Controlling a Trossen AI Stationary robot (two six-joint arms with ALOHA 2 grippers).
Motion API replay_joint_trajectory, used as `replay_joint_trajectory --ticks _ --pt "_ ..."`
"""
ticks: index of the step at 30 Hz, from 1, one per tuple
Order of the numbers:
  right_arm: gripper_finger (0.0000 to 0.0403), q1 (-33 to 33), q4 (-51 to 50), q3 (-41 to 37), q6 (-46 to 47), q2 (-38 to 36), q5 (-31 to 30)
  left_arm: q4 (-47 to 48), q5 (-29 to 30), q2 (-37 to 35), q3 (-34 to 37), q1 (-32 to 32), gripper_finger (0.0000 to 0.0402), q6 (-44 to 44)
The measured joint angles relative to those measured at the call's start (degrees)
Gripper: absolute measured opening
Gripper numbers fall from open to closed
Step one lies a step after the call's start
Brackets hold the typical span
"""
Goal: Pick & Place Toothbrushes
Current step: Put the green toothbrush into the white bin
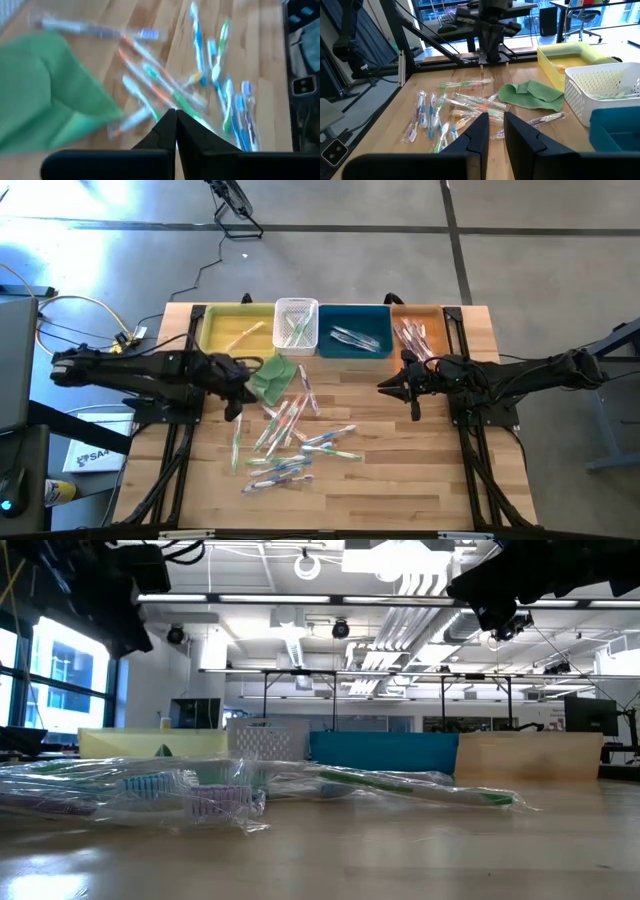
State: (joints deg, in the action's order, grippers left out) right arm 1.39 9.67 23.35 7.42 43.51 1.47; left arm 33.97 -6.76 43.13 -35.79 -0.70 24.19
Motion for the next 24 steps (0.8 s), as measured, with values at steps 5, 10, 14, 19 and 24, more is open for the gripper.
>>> replay_joint_trajectory --ticks 5,10,14,19,24 --pt "0.0050 0.0 0.0 0.0 0.0 0.0 0.0 1.9 4.5 2.2 -0.3 8.8 0.0001 8.9" --pt "0.0050 0.0 -0.5 0.0 0.0 0.0 0.0 9.6 5.7 6.3 -0.3 14.3 0.0001 17.3" --pt "0.0050 0.0 -0.5 0.0 0.0 0.0 0.0 14.5 3.4 9.8 -0.2 16.4 0.0000 23.4" --pt "0.0050 0.0 -0.6 0.0 0.1 0.0 0.0 15.6 0.7 13.5 -0.2 19.1 0.0000 28.8" --pt "0.0050 0.0 -1.0 0.0 0.1 0.0 0.0 17.0 -2.4 18.5 -0.2 22.2 0.0000 35.5"
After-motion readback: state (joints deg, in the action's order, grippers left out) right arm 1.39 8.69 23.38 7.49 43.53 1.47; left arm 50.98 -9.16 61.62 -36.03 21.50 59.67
